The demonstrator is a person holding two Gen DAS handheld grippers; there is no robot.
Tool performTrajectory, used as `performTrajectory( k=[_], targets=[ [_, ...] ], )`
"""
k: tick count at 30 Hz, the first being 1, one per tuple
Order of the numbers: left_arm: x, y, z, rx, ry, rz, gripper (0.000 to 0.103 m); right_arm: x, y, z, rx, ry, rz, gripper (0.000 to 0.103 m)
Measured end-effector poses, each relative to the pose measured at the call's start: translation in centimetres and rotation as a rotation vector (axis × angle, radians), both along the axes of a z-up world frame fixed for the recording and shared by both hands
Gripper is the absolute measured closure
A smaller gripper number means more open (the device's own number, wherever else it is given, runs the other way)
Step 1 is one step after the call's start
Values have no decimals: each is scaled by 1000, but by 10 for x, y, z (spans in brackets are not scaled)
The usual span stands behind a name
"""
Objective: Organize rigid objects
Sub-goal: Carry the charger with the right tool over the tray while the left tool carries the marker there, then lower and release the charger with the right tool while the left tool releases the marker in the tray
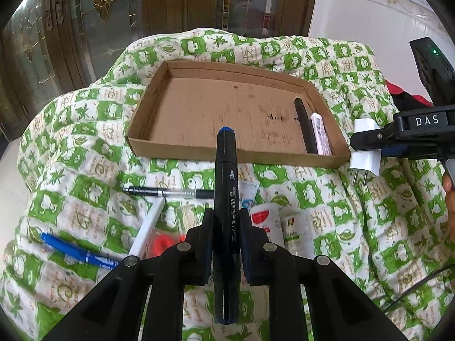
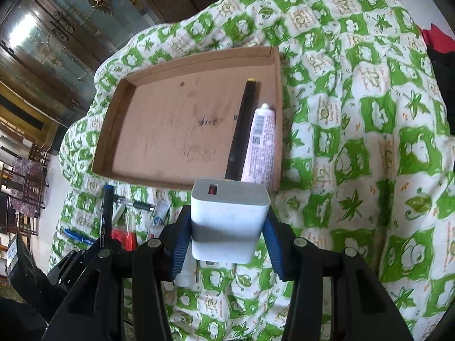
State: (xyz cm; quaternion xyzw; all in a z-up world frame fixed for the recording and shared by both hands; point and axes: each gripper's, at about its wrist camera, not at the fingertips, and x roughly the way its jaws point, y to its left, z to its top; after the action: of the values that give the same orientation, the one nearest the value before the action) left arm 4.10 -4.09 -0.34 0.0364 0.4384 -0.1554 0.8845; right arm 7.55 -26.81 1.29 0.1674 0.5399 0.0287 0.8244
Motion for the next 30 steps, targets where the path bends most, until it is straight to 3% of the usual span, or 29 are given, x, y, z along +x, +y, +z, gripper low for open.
performTrajectory(
  k=[14,24,30],
  targets=[
    [54,-1,17,-57,-13,30,87,37,-36,15,57,-16,-100,56],
    [101,-13,9,-85,11,42,87,84,-10,-12,177,53,-54,56],
    [126,-21,-1,-61,20,44,87,100,9,-30,186,85,-21,56]
  ],
)
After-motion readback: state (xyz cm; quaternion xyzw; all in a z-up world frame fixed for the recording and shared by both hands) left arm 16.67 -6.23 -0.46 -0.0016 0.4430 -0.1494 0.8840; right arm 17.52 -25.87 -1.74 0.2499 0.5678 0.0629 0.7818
